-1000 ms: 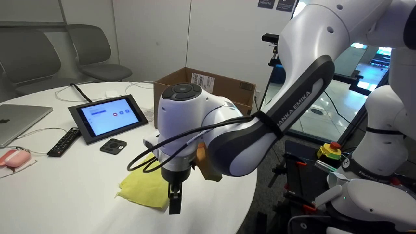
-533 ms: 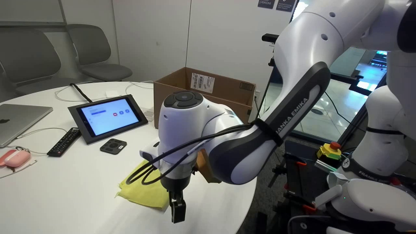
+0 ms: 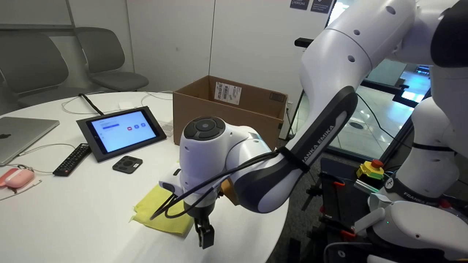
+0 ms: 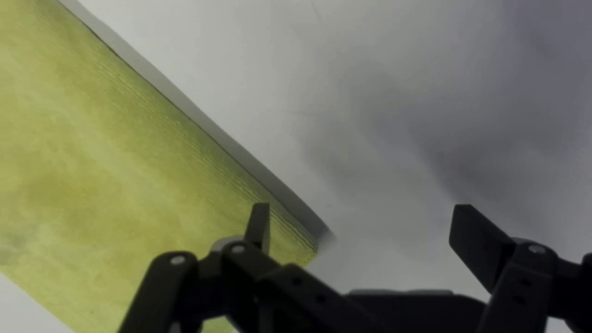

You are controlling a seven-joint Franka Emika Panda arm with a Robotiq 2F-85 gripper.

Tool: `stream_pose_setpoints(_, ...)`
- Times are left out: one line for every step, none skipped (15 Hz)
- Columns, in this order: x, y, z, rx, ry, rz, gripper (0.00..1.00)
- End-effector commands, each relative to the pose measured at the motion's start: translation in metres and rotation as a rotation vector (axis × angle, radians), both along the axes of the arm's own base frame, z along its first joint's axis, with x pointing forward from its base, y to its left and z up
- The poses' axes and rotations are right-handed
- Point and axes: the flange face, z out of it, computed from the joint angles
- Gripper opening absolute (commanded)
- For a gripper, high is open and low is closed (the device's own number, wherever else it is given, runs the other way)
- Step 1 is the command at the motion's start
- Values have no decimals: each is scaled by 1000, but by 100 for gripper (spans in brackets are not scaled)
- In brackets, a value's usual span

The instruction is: Place the green marker on the yellow towel, fold the towel from bottom to top then left to right and right to left, pick up the towel and put it inside the brown box

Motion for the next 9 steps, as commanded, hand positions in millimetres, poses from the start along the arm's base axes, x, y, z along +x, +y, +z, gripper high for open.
stream_pose_setpoints(14, 0, -6, -10, -34, 50, 100)
stream_pose_setpoints(18, 0, -7, -11, -39, 59, 100)
stream_pose_setpoints(20, 1, -8, -11, -44, 66, 100)
stream_pose_setpoints(23, 2, -10, -13, -47, 77, 100)
stream_pose_setpoints(26, 3, -11, -12, -49, 83, 100)
stream_pose_setpoints(29, 3, -12, -7, -49, 85, 100)
stream_pose_setpoints(33, 4, -14, -2, -47, 88, 100)
stream_pose_setpoints(36, 5, -17, 3, -45, 90, 100)
stream_pose_setpoints(39, 6, -20, 9, -45, 95, 100)
